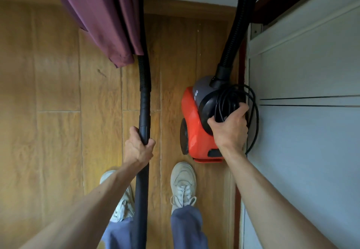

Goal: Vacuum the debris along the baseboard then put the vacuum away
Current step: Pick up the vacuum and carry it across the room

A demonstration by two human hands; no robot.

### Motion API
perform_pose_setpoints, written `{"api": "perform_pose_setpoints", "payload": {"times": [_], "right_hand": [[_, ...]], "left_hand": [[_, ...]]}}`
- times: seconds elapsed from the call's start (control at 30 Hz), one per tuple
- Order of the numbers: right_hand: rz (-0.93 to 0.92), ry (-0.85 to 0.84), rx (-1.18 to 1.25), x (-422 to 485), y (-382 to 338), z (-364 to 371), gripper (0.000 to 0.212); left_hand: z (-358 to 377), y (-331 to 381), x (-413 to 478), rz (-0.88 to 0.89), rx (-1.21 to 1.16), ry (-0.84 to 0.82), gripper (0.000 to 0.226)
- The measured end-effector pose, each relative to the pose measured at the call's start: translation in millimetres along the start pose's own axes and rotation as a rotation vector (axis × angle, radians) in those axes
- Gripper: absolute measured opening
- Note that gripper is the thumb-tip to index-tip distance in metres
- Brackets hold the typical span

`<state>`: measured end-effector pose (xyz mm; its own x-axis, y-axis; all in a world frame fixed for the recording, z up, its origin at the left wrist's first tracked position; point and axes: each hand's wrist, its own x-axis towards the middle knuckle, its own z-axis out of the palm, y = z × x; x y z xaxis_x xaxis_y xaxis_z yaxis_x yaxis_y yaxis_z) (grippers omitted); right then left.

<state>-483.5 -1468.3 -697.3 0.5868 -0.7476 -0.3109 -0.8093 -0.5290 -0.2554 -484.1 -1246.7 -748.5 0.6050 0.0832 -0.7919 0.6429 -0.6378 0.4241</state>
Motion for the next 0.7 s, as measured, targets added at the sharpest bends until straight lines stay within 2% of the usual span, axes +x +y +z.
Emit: {"api": "perform_pose_setpoints", "payload": {"times": [0.1, 0.43, 0.7], "right_hand": [[-0.019, -0.047, 0.074, 2.0, 3.4, -7.9, 0.065], [-0.056, -0.090, 0.169, -5.5, 8.4, -14.0, 0.057], [-0.174, -0.162, 0.118, -59.8, 26.9, -33.6, 0.051]], "left_hand": [[-1.1, 0.6, -13.3, 0.030, -0.019, 0.060, 0.028], [3.3, -11.4, -63.7, 0.081, -0.056, 0.200, 0.027], [-19.0, -33.5, -122.8, 0.111, -0.082, 0.264, 0.025]]}}
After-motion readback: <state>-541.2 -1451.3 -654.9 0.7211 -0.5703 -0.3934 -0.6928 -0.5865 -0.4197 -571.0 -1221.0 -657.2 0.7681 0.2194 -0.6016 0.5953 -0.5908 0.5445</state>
